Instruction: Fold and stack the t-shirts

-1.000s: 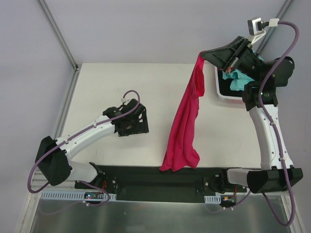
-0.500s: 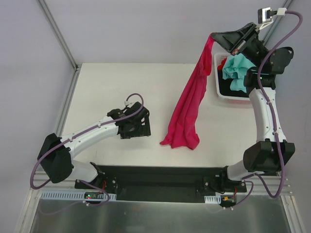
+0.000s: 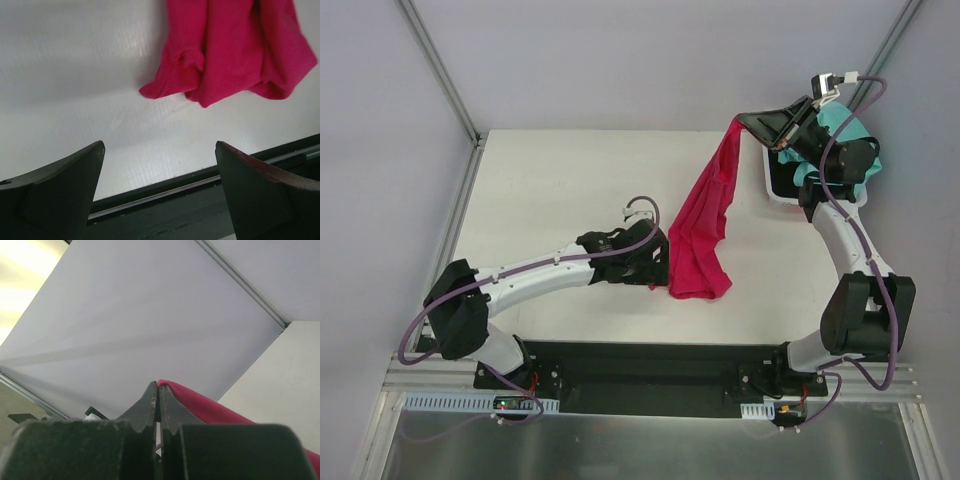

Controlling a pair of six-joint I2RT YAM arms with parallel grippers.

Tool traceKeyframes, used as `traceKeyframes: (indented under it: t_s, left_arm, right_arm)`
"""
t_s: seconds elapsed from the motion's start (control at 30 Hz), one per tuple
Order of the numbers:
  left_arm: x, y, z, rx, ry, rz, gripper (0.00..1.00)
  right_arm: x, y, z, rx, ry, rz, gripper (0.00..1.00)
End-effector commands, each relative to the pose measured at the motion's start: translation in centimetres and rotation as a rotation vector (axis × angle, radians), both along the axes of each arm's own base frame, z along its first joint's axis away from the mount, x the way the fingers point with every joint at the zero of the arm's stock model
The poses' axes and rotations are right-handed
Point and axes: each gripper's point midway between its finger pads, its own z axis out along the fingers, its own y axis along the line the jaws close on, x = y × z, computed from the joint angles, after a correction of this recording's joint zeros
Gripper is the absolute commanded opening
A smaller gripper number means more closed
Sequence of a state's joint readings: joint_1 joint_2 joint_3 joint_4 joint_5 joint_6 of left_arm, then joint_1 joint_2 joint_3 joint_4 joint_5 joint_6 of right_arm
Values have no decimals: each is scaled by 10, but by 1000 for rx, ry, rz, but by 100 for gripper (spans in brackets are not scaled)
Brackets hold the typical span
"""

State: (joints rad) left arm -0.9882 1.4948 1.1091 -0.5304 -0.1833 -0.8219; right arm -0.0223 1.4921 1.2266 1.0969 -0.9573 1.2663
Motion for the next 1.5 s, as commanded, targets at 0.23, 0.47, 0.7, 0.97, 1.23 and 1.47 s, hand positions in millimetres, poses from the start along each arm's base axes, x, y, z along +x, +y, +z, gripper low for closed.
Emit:
traceKeyframes:
  t_s: [0.23, 0.47, 0.7, 0.97, 1.23, 1.47]
  left_arm:
    - [27, -73, 41, -234, -172, -75, 90]
    - [19, -92, -1, -241, -94, -84, 86]
    - [14, -98, -23, -224, -55, -80, 79]
    - [13, -102, -29, -251, -59, -84, 53]
    - [9, -111, -43, -295, -34, -82, 58]
    - [10, -115, -56, -274, -23, -99, 63]
  right_arm:
    - [-67, 5, 44, 30, -244, 48, 1]
    - [-87, 6, 46, 20, -270, 53, 1]
    - [-104, 6, 63, 27, -312, 60, 1]
    - [-119, 5, 77, 39, -344, 66, 1]
    - [-129, 4, 88, 53, -360, 73, 1]
    - [-136, 5, 90, 47, -370, 82, 1]
